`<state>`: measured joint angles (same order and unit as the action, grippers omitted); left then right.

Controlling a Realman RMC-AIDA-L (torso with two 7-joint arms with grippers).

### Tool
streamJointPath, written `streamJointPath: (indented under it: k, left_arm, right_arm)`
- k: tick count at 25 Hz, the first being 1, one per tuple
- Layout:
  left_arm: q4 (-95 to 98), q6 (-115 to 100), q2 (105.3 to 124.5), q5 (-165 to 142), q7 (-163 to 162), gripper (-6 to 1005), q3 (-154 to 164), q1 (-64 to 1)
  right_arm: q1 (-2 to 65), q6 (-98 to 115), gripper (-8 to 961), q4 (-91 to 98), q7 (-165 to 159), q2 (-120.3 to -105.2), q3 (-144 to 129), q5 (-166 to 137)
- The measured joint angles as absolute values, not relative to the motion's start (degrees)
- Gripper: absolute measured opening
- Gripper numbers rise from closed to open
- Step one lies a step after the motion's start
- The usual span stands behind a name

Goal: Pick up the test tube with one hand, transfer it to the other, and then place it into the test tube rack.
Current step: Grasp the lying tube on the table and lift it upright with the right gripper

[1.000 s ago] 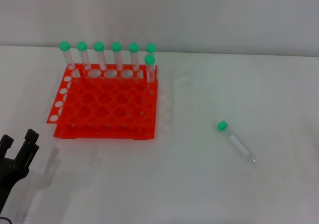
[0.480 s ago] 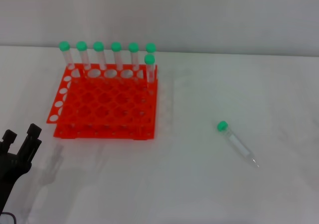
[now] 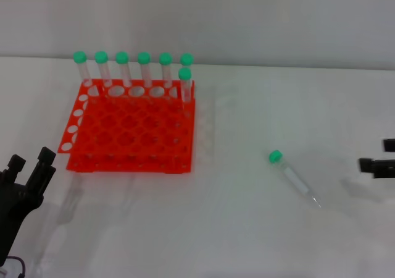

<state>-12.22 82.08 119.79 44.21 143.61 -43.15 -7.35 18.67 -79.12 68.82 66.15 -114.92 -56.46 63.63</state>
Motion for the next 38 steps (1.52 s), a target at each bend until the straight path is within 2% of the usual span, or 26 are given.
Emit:
streamJointPath:
  k: [6,10,28,38]
  left_arm:
    - [-11.91,81.94,119.71,44.02,143.61,772,-42.83,-8.19]
    - [-11.96,81.91,119.7,43.79,143.61,769,-42.8,-8.37]
    - [-11.6,81.82,119.52,44.0,143.95,757,-42.87,-9.54]
    - [-11.44,81.82,119.48,44.14,144.04,751,-43.29,-9.67]
  right_arm:
    - [19.61,-78.83,832,82.16,50.49,-115.03,-70.56,53.68]
    - [22.6,-78.51,822,85.6,40.08,-115.28,-78.41,44.19]
    - [36.19,-78.66,781,83.84,7.64,-115.89,-103.65,23.35]
    - [40.16,-78.65,757,78.67,2.55,-116.21,-107.38,23.33]
